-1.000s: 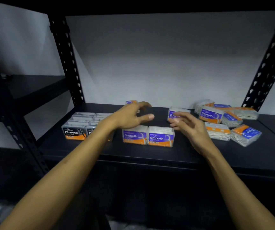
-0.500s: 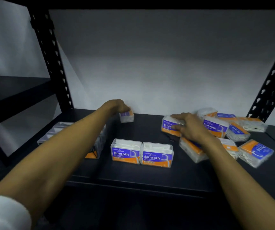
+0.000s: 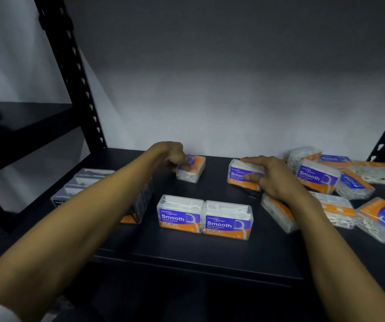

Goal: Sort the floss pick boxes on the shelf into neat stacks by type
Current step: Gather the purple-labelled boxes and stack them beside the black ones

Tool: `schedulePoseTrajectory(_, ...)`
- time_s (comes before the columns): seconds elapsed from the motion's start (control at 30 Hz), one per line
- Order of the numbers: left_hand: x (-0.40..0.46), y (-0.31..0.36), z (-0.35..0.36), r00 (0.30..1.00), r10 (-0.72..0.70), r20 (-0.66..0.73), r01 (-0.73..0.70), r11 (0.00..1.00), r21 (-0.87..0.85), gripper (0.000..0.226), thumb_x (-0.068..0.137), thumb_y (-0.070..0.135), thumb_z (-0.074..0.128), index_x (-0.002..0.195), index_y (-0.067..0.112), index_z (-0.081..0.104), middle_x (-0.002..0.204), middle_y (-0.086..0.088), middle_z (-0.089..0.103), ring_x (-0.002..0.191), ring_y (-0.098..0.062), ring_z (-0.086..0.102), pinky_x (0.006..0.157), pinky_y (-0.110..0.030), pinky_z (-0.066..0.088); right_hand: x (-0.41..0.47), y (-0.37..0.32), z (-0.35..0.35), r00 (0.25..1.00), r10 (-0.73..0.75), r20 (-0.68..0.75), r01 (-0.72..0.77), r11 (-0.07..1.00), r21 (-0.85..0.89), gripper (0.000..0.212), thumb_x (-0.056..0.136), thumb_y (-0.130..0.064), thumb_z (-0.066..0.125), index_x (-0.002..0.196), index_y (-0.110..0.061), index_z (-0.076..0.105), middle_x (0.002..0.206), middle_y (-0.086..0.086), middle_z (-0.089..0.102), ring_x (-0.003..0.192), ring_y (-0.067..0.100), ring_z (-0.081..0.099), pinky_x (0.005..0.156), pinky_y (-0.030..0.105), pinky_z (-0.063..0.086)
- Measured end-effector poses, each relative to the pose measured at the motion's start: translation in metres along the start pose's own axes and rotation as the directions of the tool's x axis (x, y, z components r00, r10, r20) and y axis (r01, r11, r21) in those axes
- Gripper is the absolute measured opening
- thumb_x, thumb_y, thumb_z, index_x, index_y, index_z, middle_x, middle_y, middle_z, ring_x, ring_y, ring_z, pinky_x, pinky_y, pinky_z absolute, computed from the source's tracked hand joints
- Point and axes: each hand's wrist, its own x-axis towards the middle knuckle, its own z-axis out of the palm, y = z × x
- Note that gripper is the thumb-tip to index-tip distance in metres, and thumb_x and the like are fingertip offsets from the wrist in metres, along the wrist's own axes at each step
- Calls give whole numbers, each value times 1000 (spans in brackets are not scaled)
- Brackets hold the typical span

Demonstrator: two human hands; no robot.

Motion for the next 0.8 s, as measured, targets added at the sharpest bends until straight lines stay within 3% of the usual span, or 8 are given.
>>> schedulePoseTrajectory(0.1, -6, -2, 3, 997, 55, 62, -56, 998, 18, 29, 88, 24, 73, 98, -3, 68, 83, -14, 59, 67, -21, 48, 62, -29, 39, -5, 1, 1, 1000, -4, -13, 3, 1000, -14, 53, 88, -22, 72, 138, -28, 56, 138, 5, 56, 119, 20, 53, 94, 24, 37)
schedulePoseTrajectory(0.17, -9, -2, 7, 991, 90, 97, -89, 996, -18, 40, 90, 22, 70, 123, 0, 63, 110, -14, 64, 92, -23, 56, 80, -32, 45, -7, 1, 1, 1000, -8, -16, 8, 1000, -17, 53, 88, -22, 72, 138, -28, 55, 138, 5, 56, 120, 21, 53, 95, 25, 37)
schedulePoseTrajectory(0.23, -15, 0, 10, 988, 107, 113, -102, 993, -51, 45, 93, 17, 67, 134, 4, 55, 129, -11, 59, 115, -24, 54, 101, -36, 45, -9, 1, 2, 1000, -18, -15, 18, 1000, -3, 53, 88, -22, 72, 138, -28, 55, 137, 4, 57, 119, 21, 54, 99, 28, 39)
schedulePoseTrajectory(0.27, -16, 2, 10, 987, 121, 105, -116, 992, -54, 45, 93, 15, 66, 135, 5, 54, 133, -12, 58, 118, -24, 53, 104, -38, 44, -9, 1, 3, 1000, -25, -17, 25, 1000, 7, 53, 88, -22, 72, 138, -27, 56, 136, 3, 58, 118, 20, 54, 100, 29, 40)
schedulePoseTrajectory(0.47, -26, 8, 12, 968, 250, 25, -250, 968, -5, 63, 84, 14, 78, 137, 16, 43, 141, -10, 51, 119, -24, 54, 96, -37, 53, -11, 6, 6, 998, -39, -48, 38, 999, -23, 52, 91, -21, 69, 140, -27, 53, 134, 4, 58, 118, 22, 54, 103, 43, 46)
schedulePoseTrajectory(0.6, -35, 6, 17, 944, 329, -6, -326, 938, 118, 88, 77, 3, 80, 150, 19, 34, 144, -12, 50, 127, -28, 52, 99, -35, 47, -11, 8, 6, 998, -55, -42, 53, 998, -34, 52, 92, -21, 68, 141, -27, 51, 135, 4, 57, 118, 21, 54, 102, 40, 46)
schedulePoseTrajectory(0.7, -37, 2, 20, 930, 367, 8, -363, 915, 175, 69, 81, 3, 76, 142, 14, 47, 138, -10, 56, 118, -23, 55, 93, -32, 47, -10, 8, 7, 997, -63, -38, 62, 997, -48, 53, 92, -22, 68, 142, -26, 51, 134, 4, 57, 117, 20, 53, 100, 35, 45)
schedulePoseTrajectory(0.8, -37, -5, 23, 929, 367, 50, -370, 919, 133, 55, 88, 13, 72, 137, 15, 48, 132, -9, 59, 111, -19, 56, 93, -33, 48, -10, 7, 5, 997, -75, -34, 73, 996, -50, 52, 92, -21, 67, 141, -25, 51, 131, 3, 58, 115, 20, 54, 98, 34, 44)
